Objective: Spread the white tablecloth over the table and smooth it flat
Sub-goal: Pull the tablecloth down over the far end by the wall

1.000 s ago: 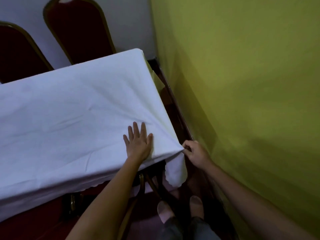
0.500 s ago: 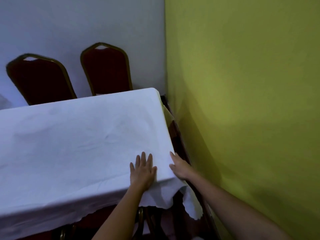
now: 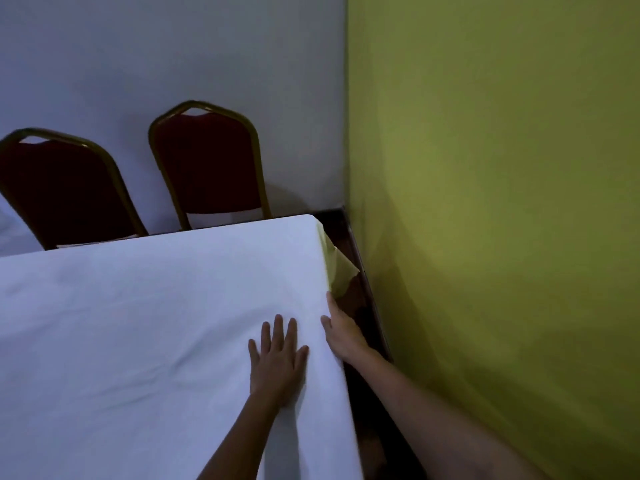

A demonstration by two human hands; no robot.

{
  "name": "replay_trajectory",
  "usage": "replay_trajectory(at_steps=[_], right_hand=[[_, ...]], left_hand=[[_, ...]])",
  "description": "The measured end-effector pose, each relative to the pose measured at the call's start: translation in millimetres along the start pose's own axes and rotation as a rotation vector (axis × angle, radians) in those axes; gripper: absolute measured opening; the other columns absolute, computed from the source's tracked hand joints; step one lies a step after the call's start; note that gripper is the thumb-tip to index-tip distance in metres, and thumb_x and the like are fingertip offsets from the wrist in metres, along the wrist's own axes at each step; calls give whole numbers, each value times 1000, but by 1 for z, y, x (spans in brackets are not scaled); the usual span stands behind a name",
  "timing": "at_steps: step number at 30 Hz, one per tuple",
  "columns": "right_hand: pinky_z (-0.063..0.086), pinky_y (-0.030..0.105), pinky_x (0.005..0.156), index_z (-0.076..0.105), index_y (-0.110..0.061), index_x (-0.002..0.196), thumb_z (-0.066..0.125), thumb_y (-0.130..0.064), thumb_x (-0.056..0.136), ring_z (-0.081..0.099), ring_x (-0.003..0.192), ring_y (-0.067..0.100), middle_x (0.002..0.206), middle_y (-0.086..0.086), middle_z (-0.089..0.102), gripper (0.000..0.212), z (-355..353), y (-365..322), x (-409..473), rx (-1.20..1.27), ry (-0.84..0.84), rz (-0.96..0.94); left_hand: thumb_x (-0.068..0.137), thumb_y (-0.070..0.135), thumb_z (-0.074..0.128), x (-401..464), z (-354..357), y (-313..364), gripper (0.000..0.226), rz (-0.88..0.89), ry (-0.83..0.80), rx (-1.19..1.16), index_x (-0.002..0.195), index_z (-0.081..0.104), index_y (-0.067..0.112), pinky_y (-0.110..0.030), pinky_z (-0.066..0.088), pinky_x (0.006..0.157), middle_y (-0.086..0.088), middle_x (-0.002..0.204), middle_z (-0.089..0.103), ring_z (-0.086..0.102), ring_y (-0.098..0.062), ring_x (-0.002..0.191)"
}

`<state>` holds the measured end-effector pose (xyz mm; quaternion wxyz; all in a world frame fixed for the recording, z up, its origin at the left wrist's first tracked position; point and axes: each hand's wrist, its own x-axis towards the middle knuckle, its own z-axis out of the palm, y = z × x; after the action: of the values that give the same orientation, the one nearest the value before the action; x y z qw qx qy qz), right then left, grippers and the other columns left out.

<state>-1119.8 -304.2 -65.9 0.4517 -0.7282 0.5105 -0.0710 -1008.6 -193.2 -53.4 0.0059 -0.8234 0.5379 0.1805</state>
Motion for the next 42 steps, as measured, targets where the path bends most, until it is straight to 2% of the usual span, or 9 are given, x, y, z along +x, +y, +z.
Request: replay_trajectory(at_steps=[5, 9, 14, 17, 21, 25, 28, 36, 42], right_hand=[[32, 25, 107, 25, -17, 152, 32, -25, 104, 40, 136, 27, 150, 13, 41, 49, -27, -15, 106, 381, 26, 48], [37, 22, 89, 55, -7, 129, 34, -22, 104, 54, 120, 23, 129, 13, 60, 37, -39, -8, 188, 470, 39, 51], [42, 33, 96, 56, -4, 123, 43, 0, 94, 58, 115, 31, 123, 16, 63, 31, -36, 26, 273, 341, 99, 189], [42, 28, 94, 54, -7, 129, 46, 4, 90, 58, 116, 30, 125, 16, 61, 41, -34, 50, 311, 188, 95, 225], [41, 33, 101, 50, -17, 138, 52, -1, 90, 52, 123, 33, 136, 16, 53, 50, -34, 76, 353, -21, 133, 105], [35, 47, 107, 36, -31, 146, 44, -3, 94, 37, 136, 30, 154, -1, 34, 60, -24, 92, 391, -303, -38, 23], [35, 50, 104, 41, -34, 141, 45, -12, 94, 41, 133, 32, 148, 1, 44, 52, -23, 105, 406, -434, -120, 46], [45, 39, 92, 68, -18, 115, 53, -24, 94, 57, 113, 33, 114, 15, 67, 26, -23, 154, 376, -685, -145, 105], [48, 43, 93, 61, -11, 122, 48, -13, 95, 54, 116, 34, 123, 16, 59, 30, -38, 182, 348, -742, -74, 282]], left_hand=[[99, 51, 12, 111, -29, 20, 60, -64, 36, -28, 154, -1, 29, -53, -4, 119, -2, 163, -9, -12, -25, 150], [101, 47, 17, 192, -46, 30, 58, -60, 80, -48, 154, 2, 30, -54, -5, 119, -3, 163, -8, -12, -28, 150], [101, 47, 21, 275, -63, 44, 56, -5, 93, -56, 154, 8, 33, -52, -6, 118, -3, 163, -4, -10, -30, 150], [102, 44, 25, 319, -72, 42, 48, 16, 125, -84, 148, 31, 33, -53, -2, 118, -3, 160, 22, 9, -27, 149], [99, 39, 33, 343, -82, 49, 35, 21, 306, -87, 100, 64, 22, -42, 28, 107, -4, 105, 69, 57, -26, 106], [95, 36, 40, 351, -72, 47, 32, -28, 422, -127, 86, 66, 18, -37, 34, 93, -3, 84, 69, 58, -24, 87], [93, 33, 41, 355, -67, 49, 30, -23, 459, -142, 85, 67, 19, -34, 34, 90, -1, 79, 67, 55, -19, 79], [91, 34, 39, 356, -68, 51, 32, -63, 443, -137, 80, 66, 21, -33, 32, 86, -1, 75, 66, 47, -16, 75], [90, 32, 40, 355, -71, 56, 32, -61, 437, -122, 76, 66, 21, -32, 32, 86, 0, 73, 65, 50, -17, 74]])
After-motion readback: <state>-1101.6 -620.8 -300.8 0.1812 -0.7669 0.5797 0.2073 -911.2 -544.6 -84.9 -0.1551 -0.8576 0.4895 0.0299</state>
